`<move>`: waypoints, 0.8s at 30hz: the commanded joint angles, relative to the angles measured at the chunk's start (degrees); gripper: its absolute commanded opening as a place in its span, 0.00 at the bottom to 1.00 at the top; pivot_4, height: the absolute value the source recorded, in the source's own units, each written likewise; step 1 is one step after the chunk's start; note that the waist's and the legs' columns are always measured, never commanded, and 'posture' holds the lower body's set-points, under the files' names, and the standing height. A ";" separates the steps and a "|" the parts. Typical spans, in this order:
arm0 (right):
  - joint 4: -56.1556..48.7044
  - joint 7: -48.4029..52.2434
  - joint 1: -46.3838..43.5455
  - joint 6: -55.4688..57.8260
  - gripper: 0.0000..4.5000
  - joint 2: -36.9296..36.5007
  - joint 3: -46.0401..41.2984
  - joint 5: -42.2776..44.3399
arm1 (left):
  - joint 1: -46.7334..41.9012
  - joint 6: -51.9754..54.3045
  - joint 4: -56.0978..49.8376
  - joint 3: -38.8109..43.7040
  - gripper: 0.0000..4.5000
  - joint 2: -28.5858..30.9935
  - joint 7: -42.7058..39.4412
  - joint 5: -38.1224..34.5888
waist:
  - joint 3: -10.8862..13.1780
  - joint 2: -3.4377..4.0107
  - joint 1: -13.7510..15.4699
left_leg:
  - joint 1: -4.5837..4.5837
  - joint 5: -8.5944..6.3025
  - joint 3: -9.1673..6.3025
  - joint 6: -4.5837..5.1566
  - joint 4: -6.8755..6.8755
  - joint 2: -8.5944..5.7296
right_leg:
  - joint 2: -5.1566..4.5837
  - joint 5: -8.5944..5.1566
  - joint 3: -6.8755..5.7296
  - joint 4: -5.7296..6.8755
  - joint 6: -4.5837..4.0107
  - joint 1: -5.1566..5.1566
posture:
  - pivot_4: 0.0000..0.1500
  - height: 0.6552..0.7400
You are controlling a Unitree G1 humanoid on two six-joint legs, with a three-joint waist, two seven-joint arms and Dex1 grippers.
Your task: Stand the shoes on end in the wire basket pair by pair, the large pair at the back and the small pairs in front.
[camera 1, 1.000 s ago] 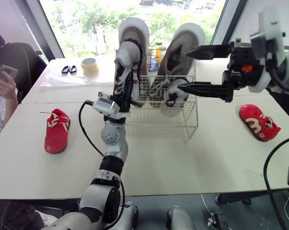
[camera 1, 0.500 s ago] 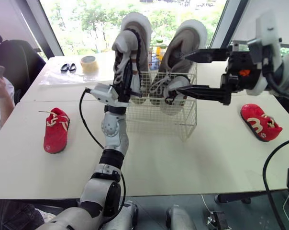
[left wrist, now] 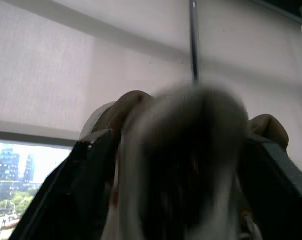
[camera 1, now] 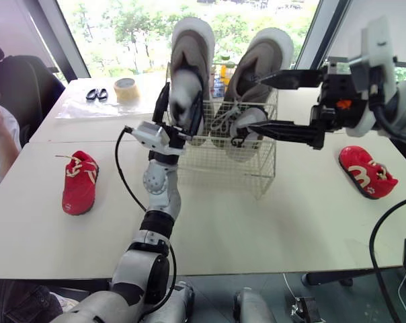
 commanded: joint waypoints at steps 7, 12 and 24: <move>-2.01 -1.36 -0.06 0.04 1.00 -0.59 -2.72 1.91 | 9.67 13.11 -13.06 -2.01 0.99 2.43 -0.51 -2.09 | -0.01 0.02 -0.21 | 0.00 0.00 -0.01 0.00 -0.04 0.02 | 0.00 0.00 0.02 0.00 0.00 -0.04 | 1.00 1.00; -2.53 -1.99 1.19 0.27 1.00 -0.92 -3.55 2.31 | 18.14 27.36 -31.31 -3.15 0.99 5.68 0.38 -6.89 | -0.01 0.02 -1.25 | -0.03 -0.06 0.11 0.08 -0.17 0.05 | 0.00 0.00 0.12 -0.05 -0.01 -0.17 | 1.00 1.00; -1.84 -4.70 11.87 1.37 1.00 -4.37 -11.88 2.27 | 25.35 69.82 -62.02 2.48 0.99 23.16 0.34 -41.13 | 0.04 0.02 -1.62 | -0.07 -0.08 0.00 0.09 -0.11 0.04 | -0.01 -0.01 0.08 -0.11 -0.03 -0.09 | 1.00 1.00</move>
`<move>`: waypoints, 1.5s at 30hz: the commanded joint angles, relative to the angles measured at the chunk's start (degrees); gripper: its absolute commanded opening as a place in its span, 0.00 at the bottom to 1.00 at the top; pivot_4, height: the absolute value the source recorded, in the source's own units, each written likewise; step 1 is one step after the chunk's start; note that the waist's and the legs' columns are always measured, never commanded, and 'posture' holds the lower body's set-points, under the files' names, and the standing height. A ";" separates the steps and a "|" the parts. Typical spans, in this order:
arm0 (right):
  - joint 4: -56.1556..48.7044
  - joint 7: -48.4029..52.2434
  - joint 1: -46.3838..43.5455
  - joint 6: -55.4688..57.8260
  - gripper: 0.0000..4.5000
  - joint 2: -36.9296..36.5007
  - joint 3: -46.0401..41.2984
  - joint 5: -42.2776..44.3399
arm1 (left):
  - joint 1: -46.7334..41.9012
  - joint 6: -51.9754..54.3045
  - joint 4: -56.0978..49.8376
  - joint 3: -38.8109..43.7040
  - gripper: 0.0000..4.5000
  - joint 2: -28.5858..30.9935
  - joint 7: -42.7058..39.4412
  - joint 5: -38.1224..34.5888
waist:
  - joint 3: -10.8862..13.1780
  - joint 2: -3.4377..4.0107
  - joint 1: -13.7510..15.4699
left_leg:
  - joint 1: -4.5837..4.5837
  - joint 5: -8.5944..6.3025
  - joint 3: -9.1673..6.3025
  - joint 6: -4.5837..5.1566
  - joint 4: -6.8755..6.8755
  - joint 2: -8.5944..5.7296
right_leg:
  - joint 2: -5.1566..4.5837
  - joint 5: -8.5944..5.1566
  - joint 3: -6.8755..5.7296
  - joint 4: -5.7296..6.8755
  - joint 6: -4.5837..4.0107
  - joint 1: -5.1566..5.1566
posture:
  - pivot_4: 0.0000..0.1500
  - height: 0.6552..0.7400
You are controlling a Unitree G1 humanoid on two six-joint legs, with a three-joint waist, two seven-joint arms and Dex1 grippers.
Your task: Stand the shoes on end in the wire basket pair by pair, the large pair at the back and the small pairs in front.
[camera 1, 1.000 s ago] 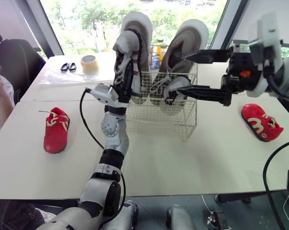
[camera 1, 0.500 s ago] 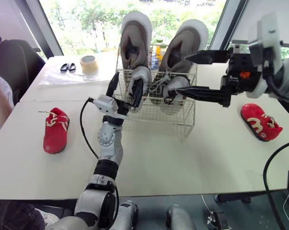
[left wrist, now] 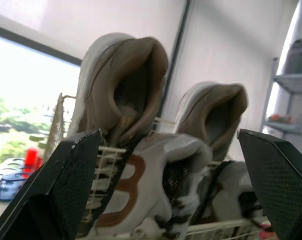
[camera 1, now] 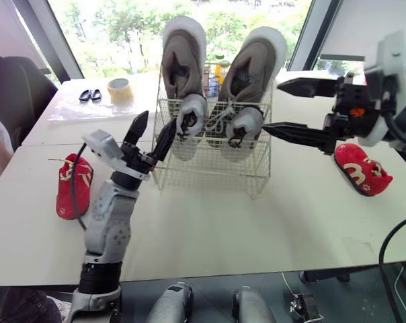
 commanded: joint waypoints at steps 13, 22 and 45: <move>22.40 -13.78 25.74 -10.96 1.00 -1.02 -15.97 -21.45 | -6.77 36.14 -4.59 6.39 0.99 30.03 -16.25 -26.87 | 0.01 0.11 -0.33 | 0.10 0.01 0.20 0.00 -0.10 0.01 | 0.02 -0.02 0.17 0.04 -0.03 -0.02 | 1.00 1.00; 36.72 -14.82 26.61 -15.13 1.00 1.20 -11.32 -27.53 | -5.32 38.56 -6.41 5.13 0.99 28.96 -17.78 -24.58 | 0.03 0.17 -0.67 | 0.14 0.01 0.28 -0.01 -0.14 0.07 | 0.03 -0.02 0.26 0.04 -0.04 -0.02 | 1.00 1.00; 52.58 -9.75 18.84 -24.84 0.09 1.68 -6.92 -30.67 | -5.44 38.62 -5.97 5.92 1.00 28.02 -18.13 -19.65 | 0.02 0.18 -0.67 | 0.19 0.01 0.30 -0.01 -0.10 0.06 | 0.02 -0.02 0.27 0.03 -0.04 0.03 | 1.00 1.00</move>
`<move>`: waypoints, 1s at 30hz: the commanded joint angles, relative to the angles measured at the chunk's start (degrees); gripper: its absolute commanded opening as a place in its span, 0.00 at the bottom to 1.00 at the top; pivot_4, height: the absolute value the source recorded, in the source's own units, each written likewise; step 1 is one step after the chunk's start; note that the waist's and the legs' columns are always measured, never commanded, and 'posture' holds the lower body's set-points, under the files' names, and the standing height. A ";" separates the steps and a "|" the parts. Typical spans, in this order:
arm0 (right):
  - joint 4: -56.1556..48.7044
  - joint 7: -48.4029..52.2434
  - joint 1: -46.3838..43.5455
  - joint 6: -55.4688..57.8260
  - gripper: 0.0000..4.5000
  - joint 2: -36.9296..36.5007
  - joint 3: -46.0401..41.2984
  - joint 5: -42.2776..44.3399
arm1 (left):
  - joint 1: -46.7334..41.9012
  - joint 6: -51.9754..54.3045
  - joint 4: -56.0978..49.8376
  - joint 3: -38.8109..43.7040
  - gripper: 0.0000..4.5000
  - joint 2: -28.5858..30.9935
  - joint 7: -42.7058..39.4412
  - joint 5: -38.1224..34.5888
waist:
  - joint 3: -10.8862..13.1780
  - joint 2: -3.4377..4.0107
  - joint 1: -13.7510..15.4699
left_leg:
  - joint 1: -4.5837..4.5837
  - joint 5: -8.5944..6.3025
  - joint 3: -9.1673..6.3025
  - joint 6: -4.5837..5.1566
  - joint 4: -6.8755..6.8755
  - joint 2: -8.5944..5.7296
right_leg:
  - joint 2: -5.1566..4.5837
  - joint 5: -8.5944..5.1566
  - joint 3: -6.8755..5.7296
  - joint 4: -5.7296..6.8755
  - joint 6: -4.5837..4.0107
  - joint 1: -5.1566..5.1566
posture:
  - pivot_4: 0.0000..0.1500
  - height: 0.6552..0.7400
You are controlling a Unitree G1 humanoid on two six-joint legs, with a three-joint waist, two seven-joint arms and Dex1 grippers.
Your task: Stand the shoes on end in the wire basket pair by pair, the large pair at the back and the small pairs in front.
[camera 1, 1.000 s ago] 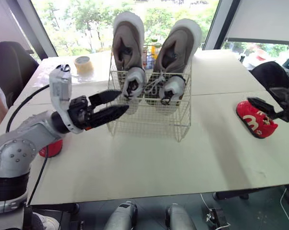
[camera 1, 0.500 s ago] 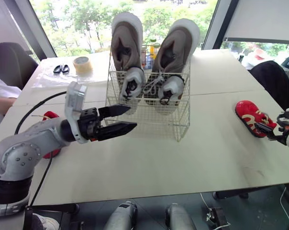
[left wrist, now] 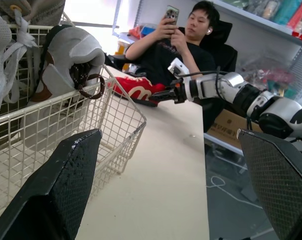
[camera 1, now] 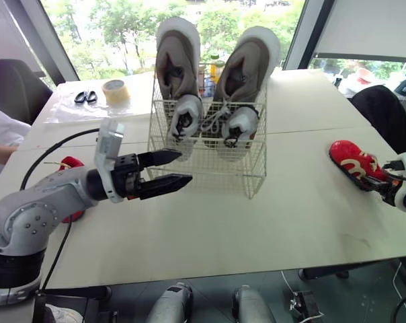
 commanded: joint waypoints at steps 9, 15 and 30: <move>-40.09 0.66 -10.00 -0.43 0.06 0.63 -9.17 15.70 | -10.65 5.38 10.62 4.85 1.00 -0.08 3.03 -6.94 | 0.16 0.35 -0.82 | -0.02 0.01 0.00 -0.02 -0.05 0.02 | 0.01 0.02 0.02 0.09 0.04 -0.11 | 1.00 1.00; -57.54 5.87 -15.22 3.04 0.06 1.87 0.08 24.44 | -18.39 11.06 19.74 6.00 1.00 1.22 1.66 -10.37 | 0.20 0.10 -0.92 | -0.04 0.01 -0.11 -0.02 -0.04 0.03 | 0.03 0.01 -0.08 0.00 0.04 -0.05 | 1.00 1.00; -52.33 18.23 -20.96 -19.75 0.06 5.73 20.62 4.06 | -23.20 18.81 23.66 6.43 1.00 1.08 -1.77 -10.47 | 0.21 0.09 -1.06 | -0.08 0.15 -0.11 -0.26 0.02 -0.04 | 0.00 0.02 -0.04 0.09 0.06 -0.16 | 1.00 1.00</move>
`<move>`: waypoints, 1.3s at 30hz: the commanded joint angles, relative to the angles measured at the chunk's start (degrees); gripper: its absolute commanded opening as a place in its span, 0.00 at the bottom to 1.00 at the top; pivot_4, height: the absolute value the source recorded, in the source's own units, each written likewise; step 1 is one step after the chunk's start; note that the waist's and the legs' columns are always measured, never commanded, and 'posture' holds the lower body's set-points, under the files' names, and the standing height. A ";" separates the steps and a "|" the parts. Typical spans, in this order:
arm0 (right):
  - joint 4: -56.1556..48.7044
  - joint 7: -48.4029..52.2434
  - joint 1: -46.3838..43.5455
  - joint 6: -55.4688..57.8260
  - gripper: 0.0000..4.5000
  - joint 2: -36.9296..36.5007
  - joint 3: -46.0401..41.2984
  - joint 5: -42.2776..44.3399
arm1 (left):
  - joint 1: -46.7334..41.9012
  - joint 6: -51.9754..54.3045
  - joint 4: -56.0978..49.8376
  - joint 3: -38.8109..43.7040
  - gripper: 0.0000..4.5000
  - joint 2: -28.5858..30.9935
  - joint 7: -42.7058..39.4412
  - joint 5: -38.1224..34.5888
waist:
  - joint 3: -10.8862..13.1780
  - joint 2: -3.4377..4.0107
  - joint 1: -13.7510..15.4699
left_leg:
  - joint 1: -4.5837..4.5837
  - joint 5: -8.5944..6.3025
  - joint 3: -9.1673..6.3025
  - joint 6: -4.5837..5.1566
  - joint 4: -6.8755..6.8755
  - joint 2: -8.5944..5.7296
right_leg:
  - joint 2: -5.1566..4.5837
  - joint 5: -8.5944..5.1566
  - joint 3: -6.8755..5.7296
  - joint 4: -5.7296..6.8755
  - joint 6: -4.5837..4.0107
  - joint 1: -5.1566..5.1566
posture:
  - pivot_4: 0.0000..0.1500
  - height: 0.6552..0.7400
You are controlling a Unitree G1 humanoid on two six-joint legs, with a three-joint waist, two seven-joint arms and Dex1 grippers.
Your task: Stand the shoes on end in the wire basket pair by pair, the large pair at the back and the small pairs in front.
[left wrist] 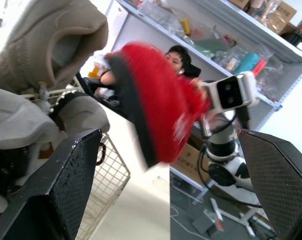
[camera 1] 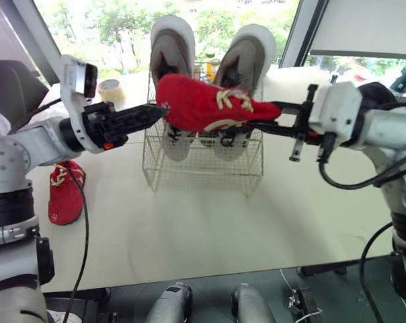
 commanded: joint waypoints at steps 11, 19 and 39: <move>0.85 5.72 -5.57 -5.84 0.06 1.19 0.73 -3.92 | 4.13 -0.50 -2.23 3.41 0.24 -2.86 1.71 -0.58 | 0.00 0.00 0.09 | -0.02 0.09 -0.01 -0.16 -0.01 0.00 | -0.01 0.00 0.02 0.00 0.00 -0.01 | 1.00 1.00; -3.74 4.93 -2.13 18.47 0.95 -2.04 -6.90 13.92 | 6.53 -3.22 -2.98 7.90 0.05 -11.43 11.47 -8.25 | 0.00 -0.02 0.59 | -0.08 0.09 -0.10 -0.15 0.03 0.00 | -0.04 0.00 0.00 0.00 -0.01 -0.02 | 1.00 1.00; -2.44 -43.00 0.12 30.92 0.99 36.14 -16.66 46.41 | 9.85 -12.33 -7.13 6.62 0.05 -22.16 22.08 -14.48 | -0.09 -0.19 1.25 | -0.12 0.20 0.06 -0.31 0.04 0.02 | 0.02 0.07 0.15 0.32 -0.13 -0.31 | 1.00 1.00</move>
